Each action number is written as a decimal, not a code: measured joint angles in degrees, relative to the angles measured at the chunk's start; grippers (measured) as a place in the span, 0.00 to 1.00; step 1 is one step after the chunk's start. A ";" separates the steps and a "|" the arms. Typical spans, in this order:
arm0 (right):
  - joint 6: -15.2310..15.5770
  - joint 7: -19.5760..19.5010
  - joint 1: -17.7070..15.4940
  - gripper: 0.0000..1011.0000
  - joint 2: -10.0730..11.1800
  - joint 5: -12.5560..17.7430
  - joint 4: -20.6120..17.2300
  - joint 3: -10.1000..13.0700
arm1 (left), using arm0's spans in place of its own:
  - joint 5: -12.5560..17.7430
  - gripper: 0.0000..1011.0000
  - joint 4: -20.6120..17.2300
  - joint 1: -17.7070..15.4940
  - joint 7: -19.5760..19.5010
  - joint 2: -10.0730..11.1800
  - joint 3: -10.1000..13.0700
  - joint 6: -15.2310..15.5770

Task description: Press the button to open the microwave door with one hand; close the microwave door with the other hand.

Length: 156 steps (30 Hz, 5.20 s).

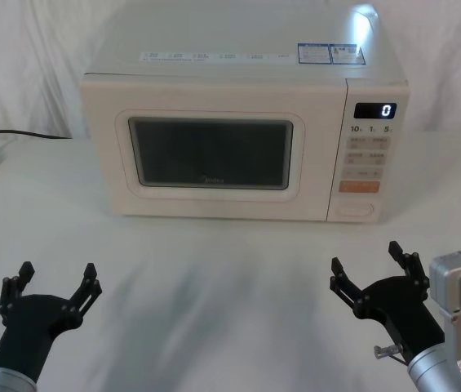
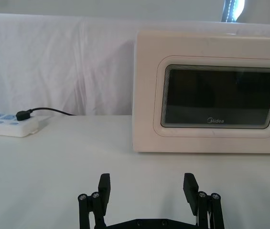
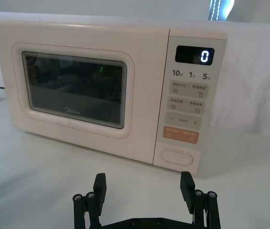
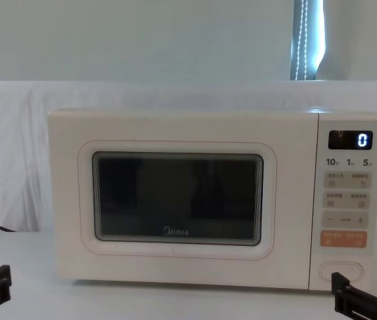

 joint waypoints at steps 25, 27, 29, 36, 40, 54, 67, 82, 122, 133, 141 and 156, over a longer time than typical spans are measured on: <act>0.00 0.00 0.00 0.99 0.00 0.00 0.00 0.00 | 0.00 0.99 0.00 0.00 0.00 0.00 0.00 0.00; 0.00 0.00 0.00 0.99 0.00 0.00 0.00 0.00 | 0.00 0.99 0.00 0.00 0.00 0.00 0.00 0.00; 0.00 0.00 0.00 0.99 0.00 0.00 0.00 0.00 | 0.00 0.99 0.00 0.00 0.00 0.00 0.00 0.01; 0.00 0.00 0.00 0.99 0.00 0.00 0.00 0.00 | 0.00 0.99 0.00 0.00 0.00 0.00 0.00 0.00; 0.00 0.00 0.00 0.99 0.00 0.00 0.00 0.00 | 0.00 0.99 0.00 0.00 0.00 0.00 0.00 0.00; 0.00 0.00 0.00 0.94 0.00 0.00 0.00 0.00 | 0.00 0.99 0.00 0.00 0.00 0.00 0.00 0.00; 0.00 0.00 0.00 0.57 0.00 0.00 0.00 0.00 | 0.00 0.99 0.00 0.00 0.00 0.00 0.00 0.00; 0.00 0.00 0.00 0.13 0.00 0.00 0.00 0.00 | 0.00 0.99 0.00 0.00 0.00 0.00 0.00 0.00; 6.98 0.09 2.81 0.00 -5.02 -5.16 1.25 4.72 | 0.00 0.99 0.00 0.00 0.00 0.00 0.00 0.00; 9.87 0.54 9.13 0.00 -8.15 -7.08 7.47 5.32 | 0.00 0.99 0.00 0.00 0.00 0.00 0.00 0.01; 11.20 0.50 13.30 0.00 -10.94 -7.82 12.31 6.20 | 0.00 0.99 0.00 0.00 0.00 0.00 0.00 0.00; 11.72 0.47 19.70 0.00 -14.03 -9.37 20.99 8.20 | 0.00 0.99 0.00 0.00 0.00 0.00 0.00 0.01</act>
